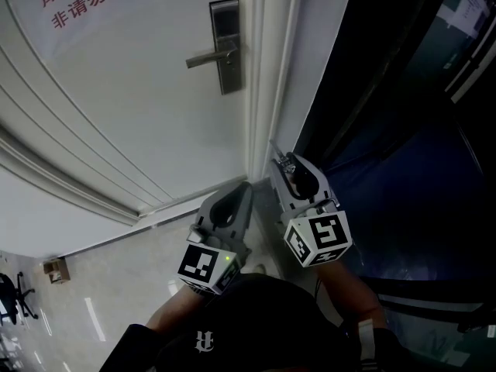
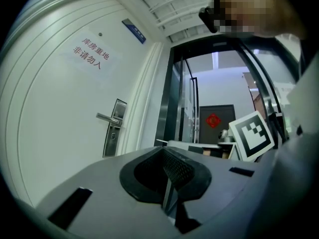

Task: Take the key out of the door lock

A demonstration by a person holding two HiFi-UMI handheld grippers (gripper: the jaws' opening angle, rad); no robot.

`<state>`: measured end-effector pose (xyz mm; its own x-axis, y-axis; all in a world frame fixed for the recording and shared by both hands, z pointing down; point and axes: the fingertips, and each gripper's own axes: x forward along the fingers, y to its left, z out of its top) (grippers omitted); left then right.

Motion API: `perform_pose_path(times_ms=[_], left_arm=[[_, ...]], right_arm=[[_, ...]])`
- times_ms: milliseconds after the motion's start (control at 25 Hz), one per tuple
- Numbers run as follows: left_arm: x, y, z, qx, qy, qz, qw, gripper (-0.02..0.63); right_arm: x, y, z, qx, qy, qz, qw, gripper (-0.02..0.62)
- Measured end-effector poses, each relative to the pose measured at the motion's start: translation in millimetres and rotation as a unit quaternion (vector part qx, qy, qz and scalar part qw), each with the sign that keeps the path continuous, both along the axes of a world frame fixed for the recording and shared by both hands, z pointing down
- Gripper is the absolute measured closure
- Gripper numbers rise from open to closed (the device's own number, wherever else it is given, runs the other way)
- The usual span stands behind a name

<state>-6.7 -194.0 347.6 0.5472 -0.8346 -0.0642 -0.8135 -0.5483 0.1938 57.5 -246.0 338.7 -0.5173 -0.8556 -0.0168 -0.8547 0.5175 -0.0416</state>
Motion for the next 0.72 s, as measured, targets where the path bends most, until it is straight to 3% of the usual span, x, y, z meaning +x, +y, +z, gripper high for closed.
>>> perform_pose_path(times_ms=[720], left_arm=[[6,39,-9,0.014,-0.01,-0.008,0.9998,0.598]], right_arm=[[10,62,-8,0.001,-0.017,0.0,1.0,0.463]])
